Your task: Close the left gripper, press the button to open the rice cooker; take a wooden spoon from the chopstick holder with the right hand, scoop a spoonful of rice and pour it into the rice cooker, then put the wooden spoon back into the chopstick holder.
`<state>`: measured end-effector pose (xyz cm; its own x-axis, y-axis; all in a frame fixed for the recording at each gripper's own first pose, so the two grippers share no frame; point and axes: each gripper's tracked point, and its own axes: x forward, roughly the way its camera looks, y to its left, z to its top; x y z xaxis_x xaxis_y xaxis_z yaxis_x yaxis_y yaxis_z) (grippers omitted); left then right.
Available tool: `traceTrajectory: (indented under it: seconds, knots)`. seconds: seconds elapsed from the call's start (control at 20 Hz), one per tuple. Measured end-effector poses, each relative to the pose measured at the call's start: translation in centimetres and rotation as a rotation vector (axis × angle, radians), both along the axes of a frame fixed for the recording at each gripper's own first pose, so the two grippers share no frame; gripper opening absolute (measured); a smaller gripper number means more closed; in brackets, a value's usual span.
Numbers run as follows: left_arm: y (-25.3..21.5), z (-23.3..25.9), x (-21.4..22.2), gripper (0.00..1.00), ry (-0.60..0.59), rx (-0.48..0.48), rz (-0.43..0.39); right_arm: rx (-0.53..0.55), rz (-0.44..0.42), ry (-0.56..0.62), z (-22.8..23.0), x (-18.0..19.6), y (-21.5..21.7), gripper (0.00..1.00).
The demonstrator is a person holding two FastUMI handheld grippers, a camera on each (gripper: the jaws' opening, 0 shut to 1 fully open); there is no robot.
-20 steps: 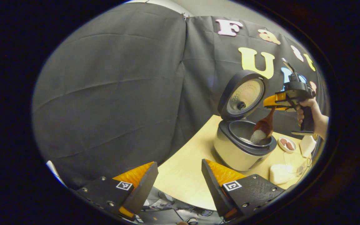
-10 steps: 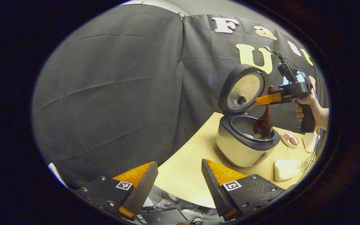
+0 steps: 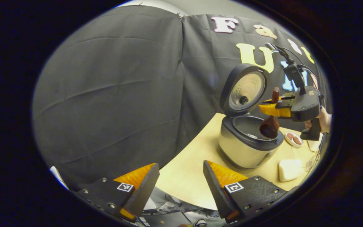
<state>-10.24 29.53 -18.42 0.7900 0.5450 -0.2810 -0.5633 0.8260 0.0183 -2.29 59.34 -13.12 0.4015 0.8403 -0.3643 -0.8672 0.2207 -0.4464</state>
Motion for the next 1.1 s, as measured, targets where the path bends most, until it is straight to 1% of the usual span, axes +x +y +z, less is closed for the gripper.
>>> traceTrajectory:
  seconds: [0.05, 0.15, 0.2, 0.25, 0.3, 0.35, 0.4, 0.45, 0.5, 0.55, 0.6, 0.65, 0.7, 0.75, 0.8, 0.85, 0.9, 0.95, 1.05, 1.1]
  knots:
    - [0.1, 0.3, 0.1, 0.89, 0.001, 0.031, -0.004, 0.021, -0.011, -0.006, 0.5, 0.1, -0.3, 0.19]
    - [-0.1, 1.1, 0.3, 0.89, 0.003, 0.073, -0.019, 0.061, -0.047, -0.022, 2.2, 1.0, -1.5, 0.19]
    - [-0.5, 1.2, 0.5, 0.89, 0.003, 0.072, -0.029, 0.079, -0.066, -0.029, 3.1, 1.6, -2.4, 0.19]
    - [-1.1, 1.2, 0.8, 0.89, 0.0, 0.065, -0.043, 0.098, -0.086, -0.037, 4.0, 2.0, -3.4, 0.16]
    - [-1.8, 1.3, 1.2, 0.84, -0.004, 0.057, -0.059, 0.118, -0.108, -0.044, 5.1, 2.5, -4.7, 0.19]
    - [-2.5, 1.3, 1.5, 0.89, -0.006, 0.053, -0.074, 0.136, -0.132, -0.054, 6.0, 3.2, -6.1, 0.19]
    - [-3.3, 1.3, 2.0, 0.89, -0.007, 0.054, -0.089, 0.162, -0.153, -0.07, 6.9, 3.9, -7.5, 0.19]
    - [-4.1, 1.4, 2.4, 0.89, -0.008, 0.057, -0.104, 0.19, -0.171, -0.094, 7.8, 4.6, -9.4, 0.15]
    - [-5.3, 1.6, 3.0, 0.84, -0.01, 0.06, -0.122, 0.204, -0.201, -0.114, 8.3, 5.7, -11.6, 0.19]
    - [-6.3, 1.9, 3.5, 0.89, -0.012, 0.061, -0.139, 0.208, -0.239, -0.121, 8.5, 6.7, -13.9, 0.19]
    - [-7.6, 2.1, 3.9, 0.89, -0.017, 0.06, -0.158, 0.209, -0.277, -0.119, 8.4, 8.0, -16.5, 0.22]
    - [-9.1, 2.6, 4.3, 0.89, -0.025, 0.059, -0.179, 0.213, -0.316, -0.111, 8.3, 9.1, -19.0, 0.15]
    - [-10.5, 3.1, 4.7, 0.89, -0.032, 0.058, -0.195, 0.218, -0.354, -0.109, 8.4, 9.7, -21.4, 0.16]
    - [-12.1, 3.7, 5.1, 0.85, -0.04, 0.055, -0.211, 0.224, -0.392, -0.11, 8.6, 10.4, -23.7, 0.16]
    - [-13.6, 4.3, 5.4, 0.89, -0.048, 0.054, -0.223, 0.226, -0.43, -0.109, 8.7, 11.4, -26.2, 0.16]
    - [-14.9, 4.8, 5.5, 0.84, -0.051, 0.057, -0.232, 0.227, -0.471, -0.105, 8.6, 12.1, -28.5, 0.16]
    - [-16.2, 5.2, 5.6, 0.84, -0.052, 0.061, -0.24, 0.233, -0.507, -0.101, 8.7, 12.9, -30.8, 0.15]
    - [-17.4, 5.4, 5.7, 0.89, -0.052, 0.064, -0.25, 0.242, -0.543, -0.095, 8.7, 13.5, -32.9, 0.16]
    - [-19.1, 5.7, 6.4, 0.89, -0.044, 0.072, -0.272, 0.266, -0.613, -0.067, 8.3, 14.7, -37.3, 0.16]
    - [-20.2, 5.7, 6.4, 0.94, -0.037, 0.075, -0.285, 0.276, -0.648, -0.048, 8.0, 15.4, -39.2, 0.16]
